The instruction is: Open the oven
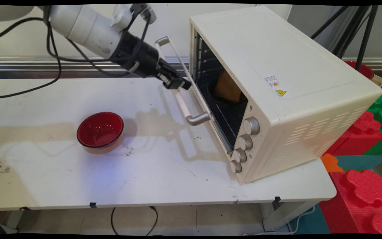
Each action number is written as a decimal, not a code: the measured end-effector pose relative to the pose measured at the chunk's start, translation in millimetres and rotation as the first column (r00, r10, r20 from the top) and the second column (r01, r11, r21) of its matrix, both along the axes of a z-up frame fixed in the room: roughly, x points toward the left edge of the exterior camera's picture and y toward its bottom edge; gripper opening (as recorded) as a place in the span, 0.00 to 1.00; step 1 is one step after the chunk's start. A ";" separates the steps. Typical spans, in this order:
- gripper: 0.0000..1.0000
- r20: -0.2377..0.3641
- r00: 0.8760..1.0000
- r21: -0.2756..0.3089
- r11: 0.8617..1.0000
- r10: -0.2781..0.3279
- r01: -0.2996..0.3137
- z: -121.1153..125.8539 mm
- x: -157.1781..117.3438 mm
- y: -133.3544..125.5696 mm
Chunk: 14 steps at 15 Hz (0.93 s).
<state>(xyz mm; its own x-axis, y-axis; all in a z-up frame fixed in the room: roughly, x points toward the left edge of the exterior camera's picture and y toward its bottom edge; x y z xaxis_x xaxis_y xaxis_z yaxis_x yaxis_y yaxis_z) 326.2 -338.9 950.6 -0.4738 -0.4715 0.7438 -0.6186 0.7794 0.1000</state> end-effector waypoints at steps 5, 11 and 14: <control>0.00 0.033 0.999 0.017 1.000 -0.011 0.010 -17.6 16.4 11.0; 0.00 0.065 0.998 0.033 0.999 -0.027 0.025 -38.2 32.4 22.1; 0.00 0.079 0.996 0.038 0.999 -0.038 0.035 -47.8 38.2 26.6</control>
<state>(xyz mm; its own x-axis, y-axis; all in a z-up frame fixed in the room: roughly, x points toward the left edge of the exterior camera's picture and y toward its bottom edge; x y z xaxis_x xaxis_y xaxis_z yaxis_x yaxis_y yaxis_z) 364.4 -312.3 902.9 -0.5482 -0.4791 0.6855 -0.5968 0.7983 0.0806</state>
